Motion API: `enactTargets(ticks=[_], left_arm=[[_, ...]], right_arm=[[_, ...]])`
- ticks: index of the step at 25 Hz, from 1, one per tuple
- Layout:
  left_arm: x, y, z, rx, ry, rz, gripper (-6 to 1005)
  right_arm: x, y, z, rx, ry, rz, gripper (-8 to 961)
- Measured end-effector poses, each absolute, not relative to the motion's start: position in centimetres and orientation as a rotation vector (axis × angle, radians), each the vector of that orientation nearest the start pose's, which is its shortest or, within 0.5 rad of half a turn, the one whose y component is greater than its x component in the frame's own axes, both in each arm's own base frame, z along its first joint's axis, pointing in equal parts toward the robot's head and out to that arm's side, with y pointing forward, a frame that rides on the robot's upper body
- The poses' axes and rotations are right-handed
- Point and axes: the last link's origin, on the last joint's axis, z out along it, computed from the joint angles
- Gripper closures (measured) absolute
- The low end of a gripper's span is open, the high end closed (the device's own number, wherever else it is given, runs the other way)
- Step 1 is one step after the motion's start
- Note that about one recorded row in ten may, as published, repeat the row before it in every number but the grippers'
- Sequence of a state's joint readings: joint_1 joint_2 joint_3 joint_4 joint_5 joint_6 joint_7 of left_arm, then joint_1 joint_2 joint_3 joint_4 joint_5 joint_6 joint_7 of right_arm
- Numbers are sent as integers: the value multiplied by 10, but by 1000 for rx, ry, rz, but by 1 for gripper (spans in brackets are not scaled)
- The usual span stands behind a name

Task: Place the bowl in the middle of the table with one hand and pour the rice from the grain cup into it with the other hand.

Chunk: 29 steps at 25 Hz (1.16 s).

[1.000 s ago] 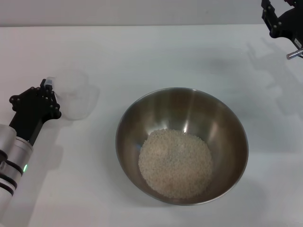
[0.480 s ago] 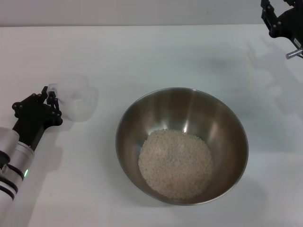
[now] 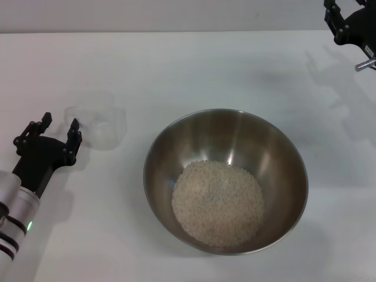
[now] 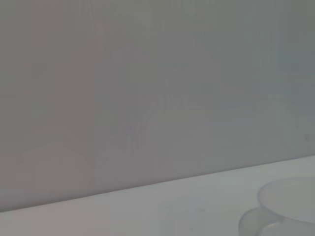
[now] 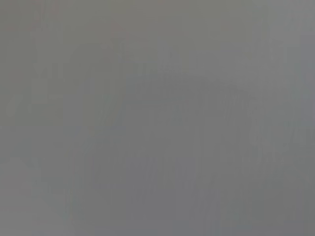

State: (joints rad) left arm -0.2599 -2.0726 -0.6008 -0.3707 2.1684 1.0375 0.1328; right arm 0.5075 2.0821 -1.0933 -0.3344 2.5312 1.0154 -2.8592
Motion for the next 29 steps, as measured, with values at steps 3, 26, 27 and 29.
enactTargets(ticks=[3,26,27,29], left_arm=[[-337,271,-67,-1762,-539,-491,489],[-326,227,-40,-1615,-380,-684,396],[-323,229,-40,-1614,-370,-698,396],[-318,234,-40,-1616,-356,-718,396]], right_arm=[[290,390,21,-1773,249,622,500],[289,394,19,-1778,257,606,501],[289,394,19,-1778,259,605,501],[290,393,19,-1779,262,605,501]])
